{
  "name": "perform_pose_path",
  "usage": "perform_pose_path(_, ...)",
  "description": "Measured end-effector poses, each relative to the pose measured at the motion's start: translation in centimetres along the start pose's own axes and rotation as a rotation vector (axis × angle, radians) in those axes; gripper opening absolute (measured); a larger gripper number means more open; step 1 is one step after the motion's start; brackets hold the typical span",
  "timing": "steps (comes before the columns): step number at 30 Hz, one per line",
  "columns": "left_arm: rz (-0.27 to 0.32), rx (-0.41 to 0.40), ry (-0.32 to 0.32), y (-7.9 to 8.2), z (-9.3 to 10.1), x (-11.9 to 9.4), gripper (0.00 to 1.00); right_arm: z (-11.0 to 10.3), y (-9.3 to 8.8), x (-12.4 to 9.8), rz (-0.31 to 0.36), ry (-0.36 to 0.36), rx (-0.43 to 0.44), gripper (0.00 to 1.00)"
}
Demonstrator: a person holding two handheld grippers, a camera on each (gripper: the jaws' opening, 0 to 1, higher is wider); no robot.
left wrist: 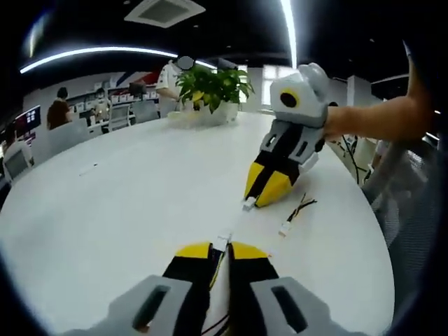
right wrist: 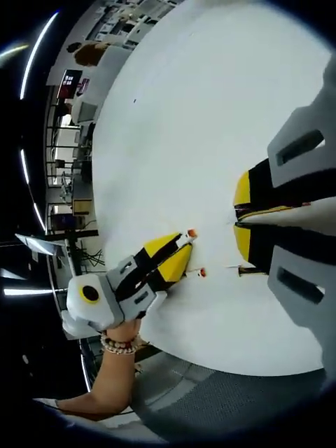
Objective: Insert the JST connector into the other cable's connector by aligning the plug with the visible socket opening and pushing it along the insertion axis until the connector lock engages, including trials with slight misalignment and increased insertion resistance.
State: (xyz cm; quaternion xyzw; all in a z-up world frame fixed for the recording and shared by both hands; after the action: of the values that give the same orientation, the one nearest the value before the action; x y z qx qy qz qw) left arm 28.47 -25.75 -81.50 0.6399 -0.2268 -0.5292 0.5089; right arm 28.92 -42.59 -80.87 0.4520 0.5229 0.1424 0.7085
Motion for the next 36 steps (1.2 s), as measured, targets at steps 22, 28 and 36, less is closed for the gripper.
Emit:
perform_pose_path(22,-0.025,0.167,-0.076,2.4,1.1,-0.7,0.00,-2.0,3.4,0.0,0.035,0.051,-0.197,0.05)
perform_pose_path(28,-0.047,0.188,-0.127,2.4,1.9,-0.5,0.00,-2.3,3.1,0.0,0.007,0.068,-0.213,0.05)
perform_pose_path(36,-0.091,0.231,-0.165,2.3,2.5,-0.4,0.00,-3.2,2.8,0.1,-0.031,0.106,-0.245,0.05)
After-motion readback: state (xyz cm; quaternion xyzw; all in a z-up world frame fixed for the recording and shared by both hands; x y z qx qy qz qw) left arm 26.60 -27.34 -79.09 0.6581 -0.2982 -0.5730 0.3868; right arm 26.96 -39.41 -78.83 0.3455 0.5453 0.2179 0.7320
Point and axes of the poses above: the point that each gripper's makers call its tool centre point, and the gripper's own axes: x roughly forward along the fingers, z roughly to its right, y roughly out of its top, the point moved 7 cm from there along -x, roughly backward along the fingers, and after that the axes turned 9 degrees about -y, right-handed, at the moved point
